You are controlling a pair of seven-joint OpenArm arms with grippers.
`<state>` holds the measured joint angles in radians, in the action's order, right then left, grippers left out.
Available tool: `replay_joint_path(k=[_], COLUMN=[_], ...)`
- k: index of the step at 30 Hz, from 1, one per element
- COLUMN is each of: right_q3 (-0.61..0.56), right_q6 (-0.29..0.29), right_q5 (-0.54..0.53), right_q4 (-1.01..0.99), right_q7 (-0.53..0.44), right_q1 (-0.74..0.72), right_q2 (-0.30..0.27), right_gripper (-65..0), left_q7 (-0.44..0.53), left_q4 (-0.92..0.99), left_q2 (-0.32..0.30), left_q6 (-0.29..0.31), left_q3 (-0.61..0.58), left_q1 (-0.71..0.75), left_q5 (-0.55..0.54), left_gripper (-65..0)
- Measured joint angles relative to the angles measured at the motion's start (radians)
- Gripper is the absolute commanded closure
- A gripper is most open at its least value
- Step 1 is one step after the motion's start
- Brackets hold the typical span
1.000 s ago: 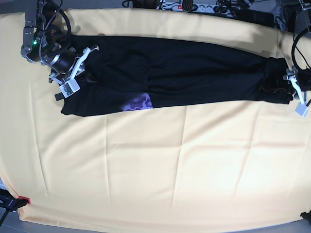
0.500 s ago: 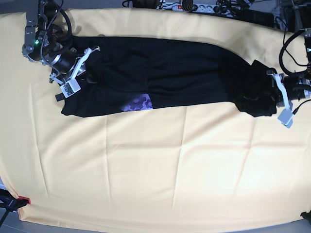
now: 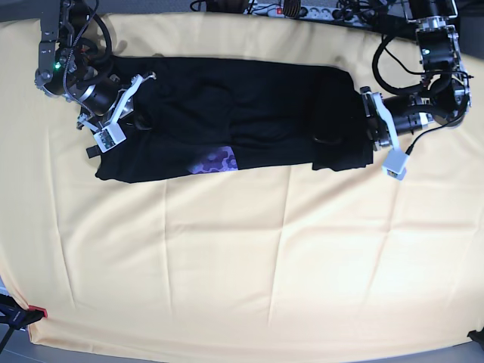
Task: Fold the T-shirt properly
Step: 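Lift the strip's end with the left gripper and fold it toward the right gripper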
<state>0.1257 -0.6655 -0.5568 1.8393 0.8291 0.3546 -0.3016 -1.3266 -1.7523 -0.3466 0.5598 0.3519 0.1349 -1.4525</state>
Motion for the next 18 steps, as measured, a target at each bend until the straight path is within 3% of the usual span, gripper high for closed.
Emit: replay_joint_path(k=[5,6,9,10,11,13,18], right_q3=[0.0,0.0,0.0,0.0,0.0,0.0,0.0], right_q6=[-0.01,-0.009,-0.009,-0.009,-0.009,-0.008,-0.008], right_q5=[0.0,0.0,0.0,0.0,0.0,0.0,0.0], right_q4=[0.0,0.0,0.0,0.0,0.0,0.0,0.0], right_q7=[0.0,0.0,0.0,0.001,0.001,0.001,0.001], right_q1=[0.0,0.0,0.0,0.0,0.0,0.0,0.0], right_q2=[0.0,0.0,0.0,0.0,0.0,0.0,0.0], right_gripper=[0.0,0.0,0.0,-0.4,-2.9,-6.6,-7.4], left_q7=[0.032,0.035,0.033,0.027,0.014,0.005,0.005], left_q4=[0.015,0.015,0.015,0.015,0.015,0.009,-0.022], left_q2=[0.069,0.078,0.083,0.083,0.082,0.083,0.083], left_q6=[0.002,0.002,0.001,0.0,0.002,0.002,-0.024], left_q3=[-0.088,-0.1,-0.116,-0.115,-0.114,-0.114,-0.096], left_q1=[0.001,0.0,-0.003,-0.005,-0.005,-0.005,-0.008], left_q5=[0.038,0.037,0.012,-0.004,-0.007,-0.006,-0.006], left_gripper=[0.0,-4.7,-32.8,-39.7,-42.5,-42.7,-42.7])
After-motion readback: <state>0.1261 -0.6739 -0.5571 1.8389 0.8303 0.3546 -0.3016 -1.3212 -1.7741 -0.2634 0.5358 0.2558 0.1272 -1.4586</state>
